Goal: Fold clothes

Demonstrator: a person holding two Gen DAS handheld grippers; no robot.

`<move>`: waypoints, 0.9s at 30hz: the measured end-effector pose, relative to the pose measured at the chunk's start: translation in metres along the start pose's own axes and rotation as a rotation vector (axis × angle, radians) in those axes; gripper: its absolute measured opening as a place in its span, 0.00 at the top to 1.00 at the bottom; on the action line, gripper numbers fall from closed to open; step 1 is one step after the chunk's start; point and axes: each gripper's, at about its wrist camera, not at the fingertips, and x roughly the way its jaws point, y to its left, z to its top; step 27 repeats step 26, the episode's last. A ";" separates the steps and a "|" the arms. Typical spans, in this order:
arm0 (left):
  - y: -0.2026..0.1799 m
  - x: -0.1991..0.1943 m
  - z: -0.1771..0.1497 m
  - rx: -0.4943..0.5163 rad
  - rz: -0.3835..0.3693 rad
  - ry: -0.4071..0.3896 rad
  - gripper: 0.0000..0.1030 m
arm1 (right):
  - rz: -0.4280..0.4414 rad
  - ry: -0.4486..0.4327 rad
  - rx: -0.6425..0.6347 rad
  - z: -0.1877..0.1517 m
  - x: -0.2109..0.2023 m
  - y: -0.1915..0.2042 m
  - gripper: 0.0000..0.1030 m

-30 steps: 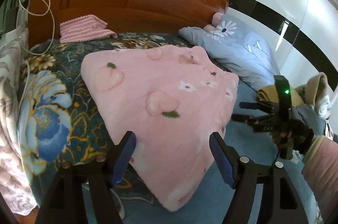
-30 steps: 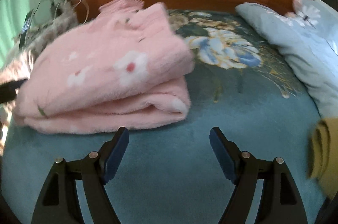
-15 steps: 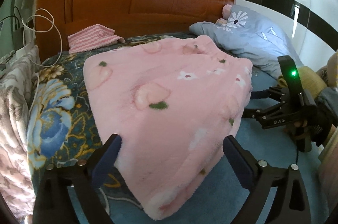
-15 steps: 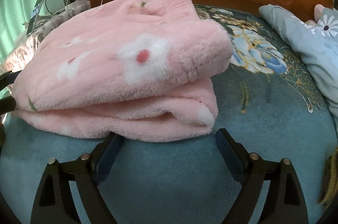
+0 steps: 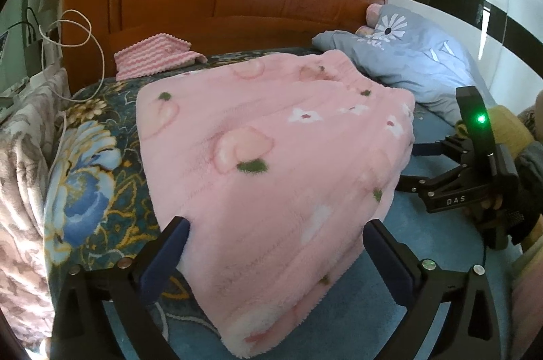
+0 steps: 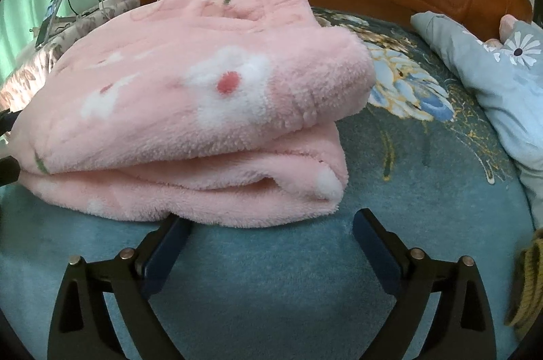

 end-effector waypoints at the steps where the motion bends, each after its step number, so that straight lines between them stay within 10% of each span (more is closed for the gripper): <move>1: 0.001 0.000 0.000 -0.007 -0.002 0.000 0.00 | -0.004 0.000 -0.002 0.000 0.000 0.000 0.05; 27: 0.008 0.013 -0.002 -0.057 0.006 0.057 0.00 | 0.002 0.008 0.007 0.003 0.002 -0.006 0.04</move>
